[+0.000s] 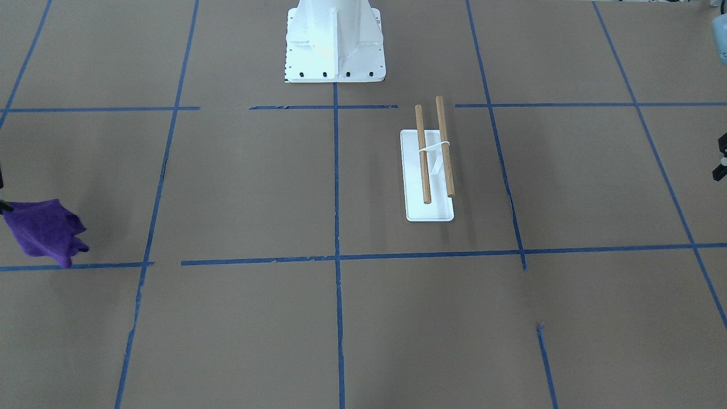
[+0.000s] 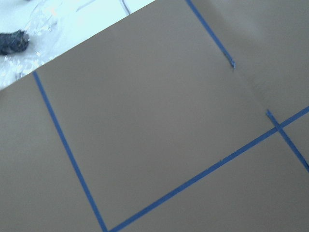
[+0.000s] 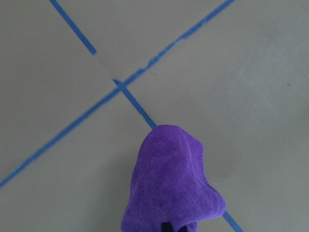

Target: Hang towel on rack

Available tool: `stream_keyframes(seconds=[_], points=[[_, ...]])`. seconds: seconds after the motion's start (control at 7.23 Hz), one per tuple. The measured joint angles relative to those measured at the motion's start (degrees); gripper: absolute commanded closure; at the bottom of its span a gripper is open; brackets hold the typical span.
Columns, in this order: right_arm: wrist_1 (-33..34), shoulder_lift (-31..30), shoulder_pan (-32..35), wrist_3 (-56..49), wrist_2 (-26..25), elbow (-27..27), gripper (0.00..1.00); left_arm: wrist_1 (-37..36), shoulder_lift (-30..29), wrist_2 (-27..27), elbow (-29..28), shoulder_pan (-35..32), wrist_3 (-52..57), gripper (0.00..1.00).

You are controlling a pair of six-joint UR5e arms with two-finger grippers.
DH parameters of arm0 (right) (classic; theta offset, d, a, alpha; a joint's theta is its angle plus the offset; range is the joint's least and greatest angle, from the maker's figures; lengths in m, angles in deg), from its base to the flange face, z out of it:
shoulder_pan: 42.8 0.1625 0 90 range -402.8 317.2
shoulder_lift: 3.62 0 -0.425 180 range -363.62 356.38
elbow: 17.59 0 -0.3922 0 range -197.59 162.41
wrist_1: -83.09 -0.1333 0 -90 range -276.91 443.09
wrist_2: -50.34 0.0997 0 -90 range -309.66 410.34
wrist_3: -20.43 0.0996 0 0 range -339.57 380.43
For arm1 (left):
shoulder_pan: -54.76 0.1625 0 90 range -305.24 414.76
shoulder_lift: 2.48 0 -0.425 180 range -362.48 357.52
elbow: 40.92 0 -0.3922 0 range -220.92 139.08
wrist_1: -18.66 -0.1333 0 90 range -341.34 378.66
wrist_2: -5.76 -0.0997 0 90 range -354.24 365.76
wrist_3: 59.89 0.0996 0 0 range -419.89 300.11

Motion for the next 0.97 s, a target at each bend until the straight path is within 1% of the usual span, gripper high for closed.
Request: stream_keyframes(seconds=[0.14, 0.28, 0.41, 0.55, 0.83, 0.97], points=[[-0.02, 3.71, -3.29, 5.87, -0.27, -0.33, 1.00, 3.82, -1.32, 0.53, 0.09, 2.78, -9.88, 0.00], [-0.04, 6.89, -6.19, 11.11, -0.83, -1.01, 1.00, 5.79, -3.29, 0.86, 0.44, 6.47, -18.30, 0.00], [-0.05, 9.34, -8.60, 14.75, -1.69, -1.91, 1.00, 6.40, -5.77, 0.74, 0.80, 10.59, -24.92, 0.00], [-0.11, 11.35, -10.88, 17.66, -2.61, -2.71, 1.00, 6.54, -8.51, 0.77, 1.05, 14.84, -34.16, 0.00], [-0.40, 14.96, -14.97, 24.59, -3.95, -3.65, 1.00, 6.95, -14.36, 0.81, 1.08, 22.99, -59.35, 0.00], [-0.48, 16.38, -17.09, 27.65, -5.54, -4.58, 1.00, 7.05, -17.36, 0.48, 0.63, 26.71, -70.02, 0.00]])
